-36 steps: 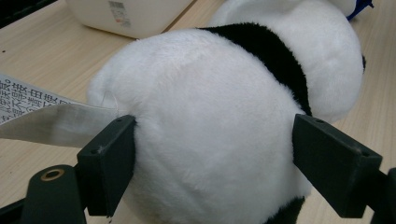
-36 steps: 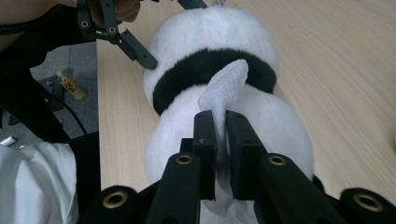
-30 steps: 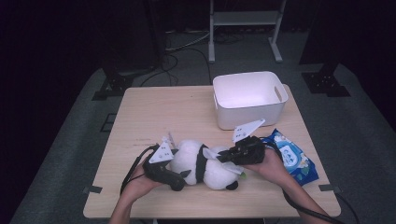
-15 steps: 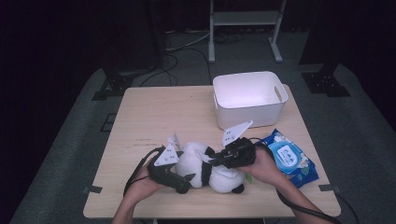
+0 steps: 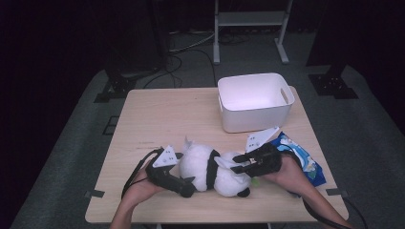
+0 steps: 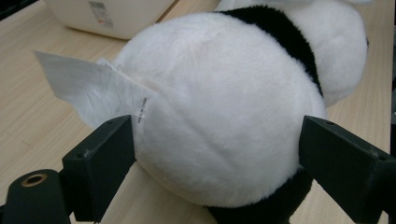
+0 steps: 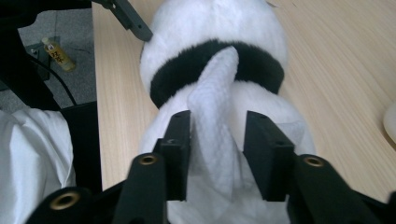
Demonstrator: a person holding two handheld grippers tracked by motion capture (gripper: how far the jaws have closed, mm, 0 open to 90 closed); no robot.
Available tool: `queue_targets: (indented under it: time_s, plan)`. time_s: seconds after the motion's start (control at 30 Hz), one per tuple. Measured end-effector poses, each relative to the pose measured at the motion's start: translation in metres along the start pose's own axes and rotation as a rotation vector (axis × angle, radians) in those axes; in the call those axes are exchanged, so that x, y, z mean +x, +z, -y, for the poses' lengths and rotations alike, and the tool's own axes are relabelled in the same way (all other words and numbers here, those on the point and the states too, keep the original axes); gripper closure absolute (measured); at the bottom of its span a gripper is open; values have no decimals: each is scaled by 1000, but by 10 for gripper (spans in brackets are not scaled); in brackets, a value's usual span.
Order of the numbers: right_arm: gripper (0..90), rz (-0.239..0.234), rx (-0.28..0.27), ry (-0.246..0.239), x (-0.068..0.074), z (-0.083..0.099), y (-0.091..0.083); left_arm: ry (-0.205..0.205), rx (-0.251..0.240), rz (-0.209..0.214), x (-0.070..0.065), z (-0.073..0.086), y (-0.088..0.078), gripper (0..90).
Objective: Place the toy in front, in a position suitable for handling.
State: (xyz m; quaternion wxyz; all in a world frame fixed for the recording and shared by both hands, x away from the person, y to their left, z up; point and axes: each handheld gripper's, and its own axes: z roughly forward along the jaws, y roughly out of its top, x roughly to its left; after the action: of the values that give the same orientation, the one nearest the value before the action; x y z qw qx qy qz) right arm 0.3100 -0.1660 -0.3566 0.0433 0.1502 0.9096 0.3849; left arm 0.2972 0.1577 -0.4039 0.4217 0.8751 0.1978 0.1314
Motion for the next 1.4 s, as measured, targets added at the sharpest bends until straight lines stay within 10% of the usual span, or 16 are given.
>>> queue_targets:
  time_s: [0.2, 0.4, 1.0, 1.4]
  plan:
    - [565, 22, 17, 18, -2, 13, -6, -14, 1, 23, 1, 2, 4, 100]
    - [766, 13, 27, 23, -1, 13, 2, -10, 15, 38, -3, 0, 5, 114]
    - [823, -74, 24, -71, 10, -54, 62, 13, 35, 72, -8, 0, 6, 114]
    - [818, -15, 22, -27, 3, -24, 28, 21, 37, 62, -7, 0, 6, 113]
